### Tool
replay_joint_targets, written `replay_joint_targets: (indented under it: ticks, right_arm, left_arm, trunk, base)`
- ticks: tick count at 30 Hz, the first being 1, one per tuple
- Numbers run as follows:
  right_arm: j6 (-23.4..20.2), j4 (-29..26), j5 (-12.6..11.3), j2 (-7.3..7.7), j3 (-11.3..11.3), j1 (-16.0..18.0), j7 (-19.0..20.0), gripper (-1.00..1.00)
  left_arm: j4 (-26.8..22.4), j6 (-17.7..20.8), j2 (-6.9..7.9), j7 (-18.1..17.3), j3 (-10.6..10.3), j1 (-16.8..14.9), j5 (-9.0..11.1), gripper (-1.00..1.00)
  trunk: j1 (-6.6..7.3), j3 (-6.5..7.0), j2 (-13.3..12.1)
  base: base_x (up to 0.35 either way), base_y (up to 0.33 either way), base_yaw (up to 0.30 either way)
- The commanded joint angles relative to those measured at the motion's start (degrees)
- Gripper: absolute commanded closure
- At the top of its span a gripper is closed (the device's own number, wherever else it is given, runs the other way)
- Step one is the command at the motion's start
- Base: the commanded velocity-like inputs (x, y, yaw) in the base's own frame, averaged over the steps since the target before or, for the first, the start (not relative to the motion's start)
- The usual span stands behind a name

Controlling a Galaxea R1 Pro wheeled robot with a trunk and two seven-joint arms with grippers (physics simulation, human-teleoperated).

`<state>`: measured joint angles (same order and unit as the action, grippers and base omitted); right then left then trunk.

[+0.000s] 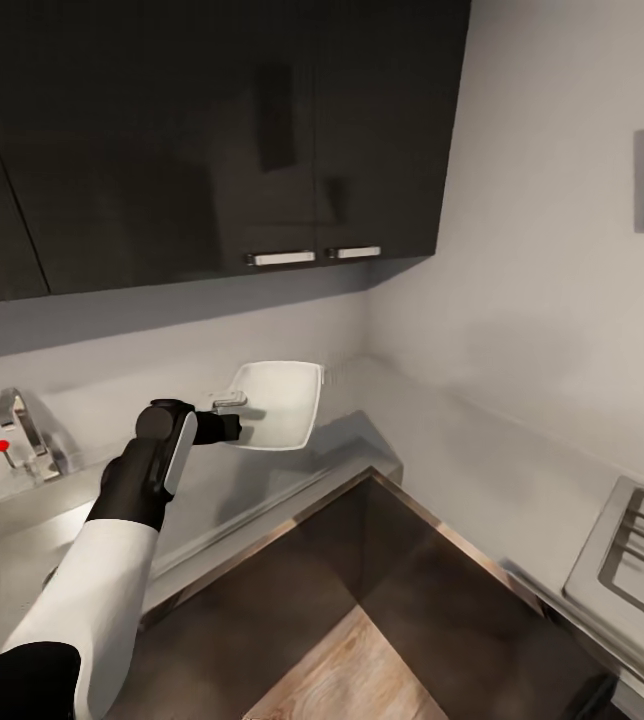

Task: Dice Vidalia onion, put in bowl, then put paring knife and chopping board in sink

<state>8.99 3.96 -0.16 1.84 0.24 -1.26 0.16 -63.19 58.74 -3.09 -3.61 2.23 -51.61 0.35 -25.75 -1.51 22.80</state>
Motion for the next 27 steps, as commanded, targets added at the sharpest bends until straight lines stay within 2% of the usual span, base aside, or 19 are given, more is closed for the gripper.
replay_joint_targets:
  ticks: [1,13,27]
  right_arm:
    - [0.33,0.09,-0.01,0.01,0.02,0.03,0.02,-1.0]
    - [0.33,0.09,-0.01,0.01,0.02,0.03,0.02,-1.0]
    - [0.33,0.09,-0.01,0.01,0.02,0.03,0.02,-1.0]
  left_arm:
    - [0.0,0.23,-0.08,-0.26,0.19,-0.07,0.09,1.0]
    - [0.0,0.23,-0.08,-0.26,0.17,-0.07,0.09,1.0]
    - [0.5,0.23,-0.08,-0.26,0.15,-0.07,0.09,1.0]
  trunk:
    - [-0.04,-0.11,0.12]
    - [-0.04,-0.11,0.12]
    - [-0.04,-0.11,0.12]
  base:
    - [0.0,0.0,0.295]
    - [-0.023,0.0,0.296]
    - [-0.268,0.013,0.296]
